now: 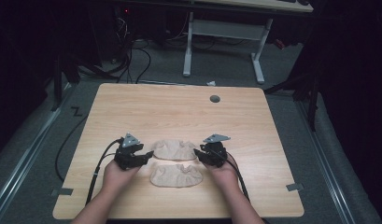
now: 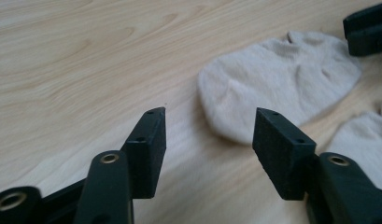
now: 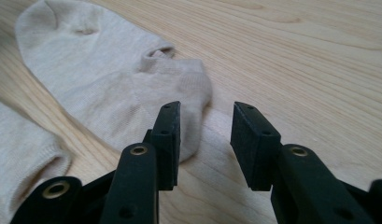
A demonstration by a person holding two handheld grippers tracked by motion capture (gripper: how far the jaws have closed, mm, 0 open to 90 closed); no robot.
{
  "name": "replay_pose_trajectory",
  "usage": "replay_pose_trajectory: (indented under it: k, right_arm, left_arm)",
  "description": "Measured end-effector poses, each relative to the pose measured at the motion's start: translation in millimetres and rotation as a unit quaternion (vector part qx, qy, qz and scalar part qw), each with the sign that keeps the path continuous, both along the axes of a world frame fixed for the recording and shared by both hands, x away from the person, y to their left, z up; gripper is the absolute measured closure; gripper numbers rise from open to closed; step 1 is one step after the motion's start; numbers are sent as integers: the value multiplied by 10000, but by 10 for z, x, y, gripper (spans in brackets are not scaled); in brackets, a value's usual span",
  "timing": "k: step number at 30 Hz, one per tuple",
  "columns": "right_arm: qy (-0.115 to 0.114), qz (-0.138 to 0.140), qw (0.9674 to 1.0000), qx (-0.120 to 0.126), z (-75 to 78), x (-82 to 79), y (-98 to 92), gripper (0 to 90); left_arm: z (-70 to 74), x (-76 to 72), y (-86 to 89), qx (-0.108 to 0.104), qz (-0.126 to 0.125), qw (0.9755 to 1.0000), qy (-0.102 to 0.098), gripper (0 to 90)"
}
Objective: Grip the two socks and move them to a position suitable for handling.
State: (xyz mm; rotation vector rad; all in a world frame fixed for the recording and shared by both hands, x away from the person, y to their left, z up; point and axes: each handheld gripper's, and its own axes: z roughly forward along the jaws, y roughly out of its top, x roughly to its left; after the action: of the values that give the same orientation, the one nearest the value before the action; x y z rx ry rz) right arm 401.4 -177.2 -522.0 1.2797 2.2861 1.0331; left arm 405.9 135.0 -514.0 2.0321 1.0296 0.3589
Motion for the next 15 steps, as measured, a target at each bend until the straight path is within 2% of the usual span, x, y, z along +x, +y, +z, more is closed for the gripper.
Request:
replay_pose_trajectory:
  k: [3, 7, 12, 15]
  right_arm:
    - [-19, 60, 10000, 57, -3, -1, 17, 693]
    - [-33, 27, 10000, 17, -5, 2, 52, 703]
    - [40, 24, 9999, -116, -35, 22, 87, 728]
    - [80, 32, 9999, -114, -50, 24, 102, 781]
  left_arm:
    - [-63, 71, -128, 204, -28, 9998, -82, 528]
    - [-123, 125, -180, 127, 69, 9999, -34, 655]
    - [-130, 91, -212, 351, 37, 9993, -147, 771]
    - [-123, 82, -212, 378, 51, 9991, -171, 834]
